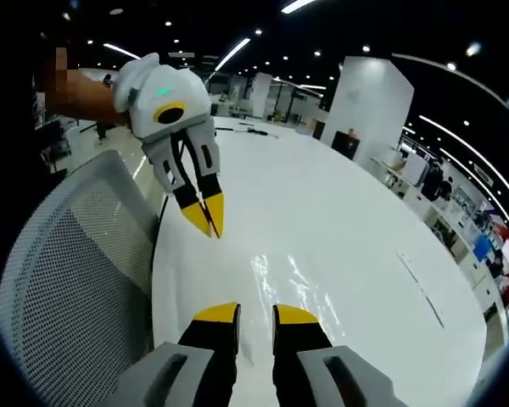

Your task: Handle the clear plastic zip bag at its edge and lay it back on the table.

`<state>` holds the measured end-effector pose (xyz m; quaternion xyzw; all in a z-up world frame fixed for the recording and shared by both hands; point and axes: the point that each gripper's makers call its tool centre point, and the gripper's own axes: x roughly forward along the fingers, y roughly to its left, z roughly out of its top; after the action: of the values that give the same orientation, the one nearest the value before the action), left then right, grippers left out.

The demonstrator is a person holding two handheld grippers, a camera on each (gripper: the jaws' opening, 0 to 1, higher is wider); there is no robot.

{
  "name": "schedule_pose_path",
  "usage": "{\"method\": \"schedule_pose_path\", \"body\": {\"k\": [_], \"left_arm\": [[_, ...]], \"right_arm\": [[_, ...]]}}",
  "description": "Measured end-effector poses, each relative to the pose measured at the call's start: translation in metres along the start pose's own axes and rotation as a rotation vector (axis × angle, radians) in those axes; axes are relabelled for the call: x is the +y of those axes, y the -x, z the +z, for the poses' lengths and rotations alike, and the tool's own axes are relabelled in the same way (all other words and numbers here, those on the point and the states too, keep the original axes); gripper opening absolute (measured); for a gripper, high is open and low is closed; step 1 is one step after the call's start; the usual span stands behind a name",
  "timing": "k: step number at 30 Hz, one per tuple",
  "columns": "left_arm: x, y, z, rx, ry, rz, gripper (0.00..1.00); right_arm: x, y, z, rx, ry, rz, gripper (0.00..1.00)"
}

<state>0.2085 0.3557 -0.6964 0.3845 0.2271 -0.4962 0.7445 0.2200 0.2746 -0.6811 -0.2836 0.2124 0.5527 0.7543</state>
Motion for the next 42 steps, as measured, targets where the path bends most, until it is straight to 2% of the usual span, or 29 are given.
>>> {"method": "schedule_pose_path", "body": {"k": [15, 24, 30, 39, 42], "left_arm": [[0.004, -0.005, 0.012, -0.016, 0.031, 0.008, 0.00], [0.003, -0.005, 0.010, -0.010, 0.042, -0.001, 0.00], [0.001, -0.004, 0.009, -0.009, 0.034, -0.004, 0.00], [-0.001, -0.003, 0.019, -0.041, 0.046, -0.005, 0.00], [-0.001, -0.004, 0.022, -0.050, 0.046, -0.004, 0.00]], "right_arm": [[0.010, -0.003, 0.007, -0.017, -0.007, 0.033, 0.12], [0.017, -0.002, 0.007, -0.018, -0.006, 0.054, 0.13], [0.014, -0.001, 0.007, -0.017, -0.003, 0.044, 0.13], [0.018, -0.007, 0.001, 0.011, -0.004, 0.062, 0.12], [0.020, -0.009, 0.002, 0.009, -0.009, 0.066, 0.08]]}}
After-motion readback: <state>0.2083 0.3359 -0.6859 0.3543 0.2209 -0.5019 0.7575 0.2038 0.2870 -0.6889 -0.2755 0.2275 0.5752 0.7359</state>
